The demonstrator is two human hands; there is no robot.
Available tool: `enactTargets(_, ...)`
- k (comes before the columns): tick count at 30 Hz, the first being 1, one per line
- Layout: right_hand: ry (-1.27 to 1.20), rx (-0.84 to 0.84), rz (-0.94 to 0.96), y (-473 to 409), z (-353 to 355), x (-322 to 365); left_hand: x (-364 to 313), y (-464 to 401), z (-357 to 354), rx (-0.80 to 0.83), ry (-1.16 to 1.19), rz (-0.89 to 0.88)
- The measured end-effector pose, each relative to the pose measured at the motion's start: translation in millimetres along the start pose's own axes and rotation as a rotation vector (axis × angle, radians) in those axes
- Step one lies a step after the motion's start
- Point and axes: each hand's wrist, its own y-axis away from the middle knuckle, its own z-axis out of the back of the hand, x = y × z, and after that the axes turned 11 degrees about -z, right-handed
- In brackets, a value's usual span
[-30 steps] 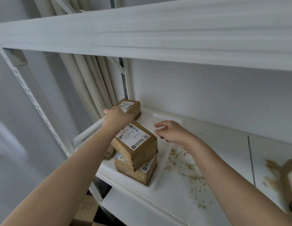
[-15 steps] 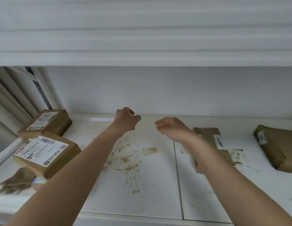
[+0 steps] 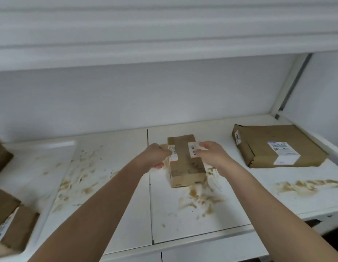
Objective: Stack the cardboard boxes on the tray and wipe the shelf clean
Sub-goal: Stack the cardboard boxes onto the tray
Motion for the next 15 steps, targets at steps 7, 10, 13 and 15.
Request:
enactTargets(7,0.009,0.099,-0.068,-10,14,-34,7,-10,-28,-0.040,0.135,0.081)
enactTargets(10,-0.015,0.146,-0.083,-12,13,-39,16,-12,-32,-0.024,0.156,0.129)
enactTargets(13,-0.030,0.167,-0.074,-12,10,-38,21,-11,-33,0.010,0.218,0.155)
enactTargets(15,-0.049,0.172,-0.074,-12,8,-38,22,-10,-33,0.007,0.239,0.154)
